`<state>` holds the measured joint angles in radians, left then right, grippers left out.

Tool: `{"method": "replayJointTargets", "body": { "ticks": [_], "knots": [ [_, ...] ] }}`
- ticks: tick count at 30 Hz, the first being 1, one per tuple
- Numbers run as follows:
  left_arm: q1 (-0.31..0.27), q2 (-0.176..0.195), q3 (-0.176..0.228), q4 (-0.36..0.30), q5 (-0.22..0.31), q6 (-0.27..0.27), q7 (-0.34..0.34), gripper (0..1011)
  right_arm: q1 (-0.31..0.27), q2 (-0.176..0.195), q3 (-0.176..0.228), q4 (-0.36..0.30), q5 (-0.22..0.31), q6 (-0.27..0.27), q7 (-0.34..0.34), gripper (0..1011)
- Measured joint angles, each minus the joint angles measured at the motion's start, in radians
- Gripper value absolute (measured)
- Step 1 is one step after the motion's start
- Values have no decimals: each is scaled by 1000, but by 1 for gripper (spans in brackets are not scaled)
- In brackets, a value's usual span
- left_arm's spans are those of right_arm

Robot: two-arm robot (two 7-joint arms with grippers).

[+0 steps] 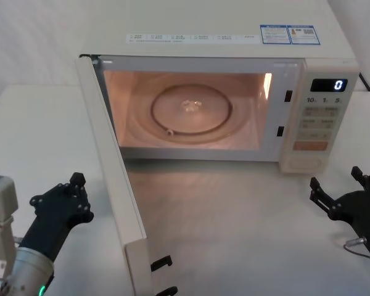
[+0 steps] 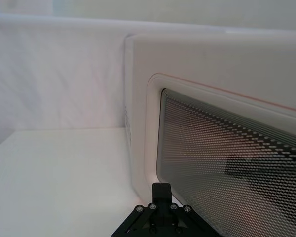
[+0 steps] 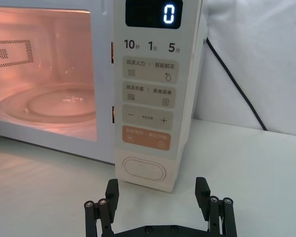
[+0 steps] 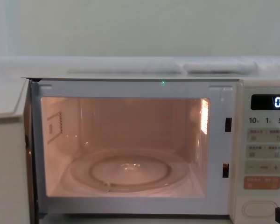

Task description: Press the button to open the microwave door with one hand; close the microwave door with the other hand.

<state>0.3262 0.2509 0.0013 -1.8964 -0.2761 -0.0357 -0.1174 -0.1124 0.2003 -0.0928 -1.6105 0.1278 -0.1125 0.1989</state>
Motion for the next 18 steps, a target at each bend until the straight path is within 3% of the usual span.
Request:
{"method": "replayJointTargets", "body": {
  "ticks": [10,18],
  "knots": [
    [66,18,-63,-82,-30,-13,-58,0,0,0,0,0,0,0,0,1002],
    [111,58,-121,-146,-69,-19,-113,0,0,0,0,0,0,0,0,1002]
  ]
}}
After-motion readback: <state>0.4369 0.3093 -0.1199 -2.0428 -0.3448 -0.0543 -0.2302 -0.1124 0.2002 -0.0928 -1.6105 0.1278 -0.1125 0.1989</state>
